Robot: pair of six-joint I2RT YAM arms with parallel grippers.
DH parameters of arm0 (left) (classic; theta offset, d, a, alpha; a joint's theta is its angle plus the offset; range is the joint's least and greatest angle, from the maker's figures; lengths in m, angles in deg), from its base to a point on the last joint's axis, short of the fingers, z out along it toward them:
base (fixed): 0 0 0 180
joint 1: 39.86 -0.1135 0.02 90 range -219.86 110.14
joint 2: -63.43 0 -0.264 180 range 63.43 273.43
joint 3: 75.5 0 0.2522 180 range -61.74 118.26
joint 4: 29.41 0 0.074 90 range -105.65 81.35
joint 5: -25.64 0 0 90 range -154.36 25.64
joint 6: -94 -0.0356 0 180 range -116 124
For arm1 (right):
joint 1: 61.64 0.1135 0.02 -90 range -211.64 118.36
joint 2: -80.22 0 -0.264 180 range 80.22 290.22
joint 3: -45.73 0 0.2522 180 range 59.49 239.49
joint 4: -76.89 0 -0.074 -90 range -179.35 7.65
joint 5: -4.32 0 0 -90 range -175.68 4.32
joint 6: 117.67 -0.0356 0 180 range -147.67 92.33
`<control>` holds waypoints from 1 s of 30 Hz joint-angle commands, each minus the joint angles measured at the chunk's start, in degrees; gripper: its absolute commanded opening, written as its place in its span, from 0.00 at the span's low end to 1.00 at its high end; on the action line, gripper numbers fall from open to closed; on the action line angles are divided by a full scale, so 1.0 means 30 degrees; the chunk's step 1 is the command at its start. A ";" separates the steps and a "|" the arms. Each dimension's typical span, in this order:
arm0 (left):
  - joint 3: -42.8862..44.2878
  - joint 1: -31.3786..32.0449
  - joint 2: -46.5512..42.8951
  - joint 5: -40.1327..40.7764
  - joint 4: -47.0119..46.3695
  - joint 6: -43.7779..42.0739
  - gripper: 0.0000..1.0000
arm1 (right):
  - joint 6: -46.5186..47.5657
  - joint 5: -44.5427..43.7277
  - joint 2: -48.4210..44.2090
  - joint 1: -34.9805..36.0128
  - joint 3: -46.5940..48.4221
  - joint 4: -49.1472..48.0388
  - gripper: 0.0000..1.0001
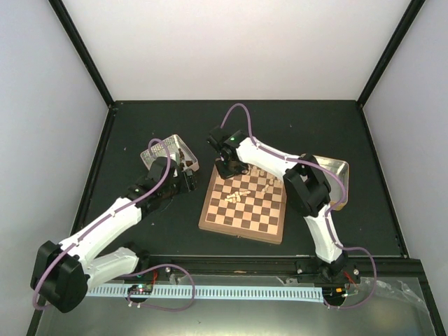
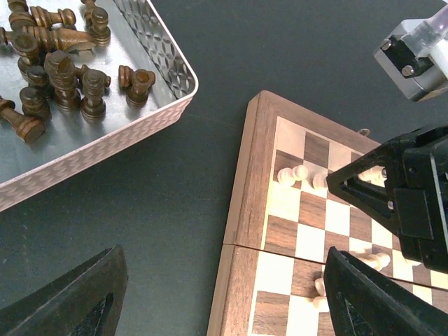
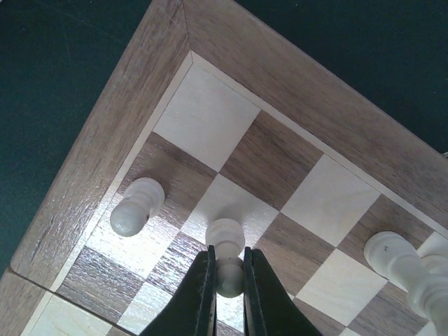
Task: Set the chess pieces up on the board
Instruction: Place the chess piece on the chessboard.
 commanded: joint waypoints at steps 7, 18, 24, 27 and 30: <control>0.0490 -0.0226 0.0293 -0.0998 0.0345 -0.0437 0.78 | 0.0276 -0.0527 0.0627 0.0010 0.1322 0.0987 0.09; 0.0282 -0.0244 -0.0038 -0.1076 0.0363 -0.0281 0.77 | 0.0725 -0.0070 0.1449 0.0028 0.2211 0.2485 0.10; 0.0259 -0.0254 0.0129 -0.1265 0.0161 -0.0235 0.77 | 0.0689 -0.0151 0.1483 0.0038 0.2293 0.2578 0.19; 0.0281 -0.0258 0.0193 -0.1302 0.0128 -0.0261 0.77 | 0.0696 -0.0151 0.1309 0.0028 0.2295 0.2404 0.25; 0.0280 -0.0269 0.0196 -0.1324 0.0118 -0.0283 0.77 | 0.0625 -0.0169 0.1144 0.0024 0.2529 0.2204 0.30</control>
